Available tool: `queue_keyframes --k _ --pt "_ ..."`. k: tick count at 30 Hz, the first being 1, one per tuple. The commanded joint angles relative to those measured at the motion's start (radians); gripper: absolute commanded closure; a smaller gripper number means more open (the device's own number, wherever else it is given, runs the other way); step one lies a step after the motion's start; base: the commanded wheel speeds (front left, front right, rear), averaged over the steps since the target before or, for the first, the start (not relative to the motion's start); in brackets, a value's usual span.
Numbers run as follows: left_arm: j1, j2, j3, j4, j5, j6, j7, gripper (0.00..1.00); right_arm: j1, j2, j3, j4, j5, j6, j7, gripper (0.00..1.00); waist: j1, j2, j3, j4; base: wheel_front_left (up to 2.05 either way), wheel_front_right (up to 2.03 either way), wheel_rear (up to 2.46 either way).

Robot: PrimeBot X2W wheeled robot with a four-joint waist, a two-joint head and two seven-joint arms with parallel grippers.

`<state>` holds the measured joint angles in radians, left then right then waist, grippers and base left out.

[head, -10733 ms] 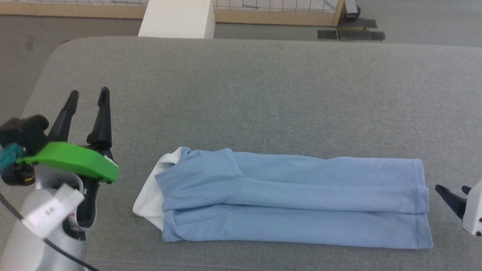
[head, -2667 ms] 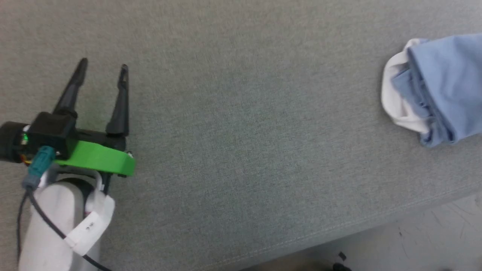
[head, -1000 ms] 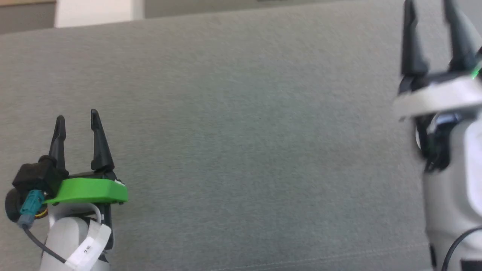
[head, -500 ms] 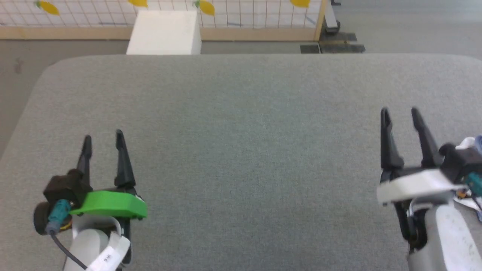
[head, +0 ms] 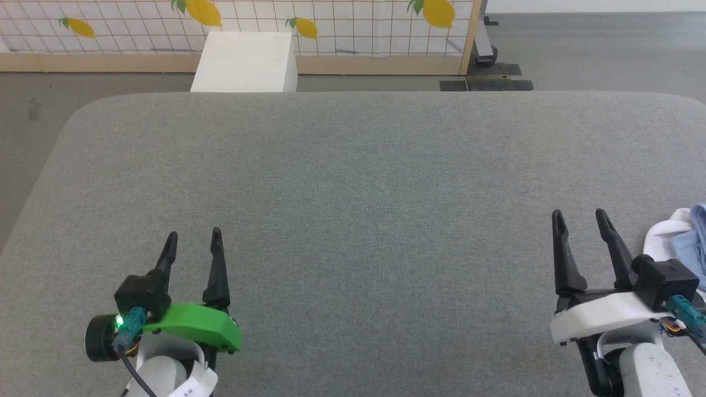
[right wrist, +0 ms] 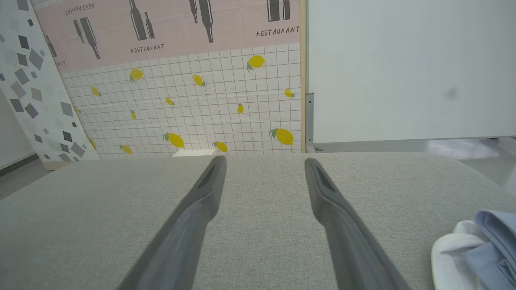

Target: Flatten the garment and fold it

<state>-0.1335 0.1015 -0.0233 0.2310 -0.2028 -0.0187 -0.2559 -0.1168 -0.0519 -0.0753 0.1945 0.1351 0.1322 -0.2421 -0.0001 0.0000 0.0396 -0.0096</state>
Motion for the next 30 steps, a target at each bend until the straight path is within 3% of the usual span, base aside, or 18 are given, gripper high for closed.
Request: queue_keyframes --k 1,8,9,30 --pt "0.007 0.008 -0.004 0.009 0.011 -0.008 0.002 0.00 0.017 0.002 -0.003 -0.007 -0.004 -0.002 0.002 0.00 0.0001 0.0000 0.001 0.000 0.00 0.00 0.00" --pt "-0.002 0.013 -0.016 0.022 0.009 -0.011 0.003 0.00 0.021 0.002 -0.010 -0.017 0.004 -0.002 0.006 0.00 0.0001 0.0000 0.009 -0.001 0.00 0.00 0.00" --pt "-0.001 0.005 -0.017 0.020 0.001 -0.007 0.001 1.00 0.013 0.000 -0.009 -0.013 0.001 0.000 0.005 1.00 0.0001 0.0000 0.009 -0.002 0.00 0.00 0.00" --pt "0.019 -0.005 -0.013 -0.017 0.029 -0.003 0.038 1.00 0.028 0.000 0.003 -0.039 -0.019 0.000 0.040 1.00 0.0001 0.0000 0.002 0.000 0.00 0.00 0.00"
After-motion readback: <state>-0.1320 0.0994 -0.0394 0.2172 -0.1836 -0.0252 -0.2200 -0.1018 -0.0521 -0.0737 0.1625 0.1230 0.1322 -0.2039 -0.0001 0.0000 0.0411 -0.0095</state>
